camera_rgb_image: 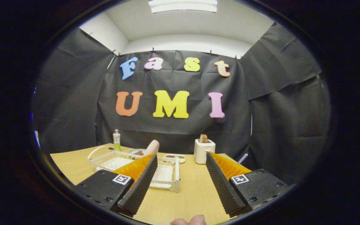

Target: Take the plate from the dish rack, then take the spoon from the basket and place it into the plate.

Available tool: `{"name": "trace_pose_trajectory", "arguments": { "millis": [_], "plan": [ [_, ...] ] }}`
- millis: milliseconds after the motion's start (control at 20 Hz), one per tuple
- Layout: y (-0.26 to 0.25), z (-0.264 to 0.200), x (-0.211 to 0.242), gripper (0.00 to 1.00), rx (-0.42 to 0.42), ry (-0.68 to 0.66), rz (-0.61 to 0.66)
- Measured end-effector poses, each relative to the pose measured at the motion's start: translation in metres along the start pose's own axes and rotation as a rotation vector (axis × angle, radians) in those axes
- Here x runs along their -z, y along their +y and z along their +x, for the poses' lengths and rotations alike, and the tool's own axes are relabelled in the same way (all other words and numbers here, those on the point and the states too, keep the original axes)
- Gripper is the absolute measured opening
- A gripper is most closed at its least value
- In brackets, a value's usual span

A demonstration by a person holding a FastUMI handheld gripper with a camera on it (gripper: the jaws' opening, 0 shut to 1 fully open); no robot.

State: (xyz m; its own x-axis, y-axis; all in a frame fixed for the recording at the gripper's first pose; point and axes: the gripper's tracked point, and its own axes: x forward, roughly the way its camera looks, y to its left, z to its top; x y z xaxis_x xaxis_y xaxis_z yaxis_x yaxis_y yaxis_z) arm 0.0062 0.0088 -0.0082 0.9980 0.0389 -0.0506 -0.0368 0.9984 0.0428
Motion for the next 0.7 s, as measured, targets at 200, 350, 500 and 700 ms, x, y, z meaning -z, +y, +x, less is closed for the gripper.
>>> {"name": "trace_pose_trajectory", "arguments": {
  "millis": [200, 350, 500, 700],
  "plan": [
    [0.0, 0.009, -0.004, 1.0, -0.01, 0.026, -0.003],
    [0.002, 0.022, -0.016, 1.0, -0.04, 0.064, -0.011],
    [0.007, 0.043, -0.038, 1.0, -0.071, 0.101, -0.018],
    [0.026, 0.075, -0.073, 1.0, -0.133, 0.165, -0.034]
  ]
}}
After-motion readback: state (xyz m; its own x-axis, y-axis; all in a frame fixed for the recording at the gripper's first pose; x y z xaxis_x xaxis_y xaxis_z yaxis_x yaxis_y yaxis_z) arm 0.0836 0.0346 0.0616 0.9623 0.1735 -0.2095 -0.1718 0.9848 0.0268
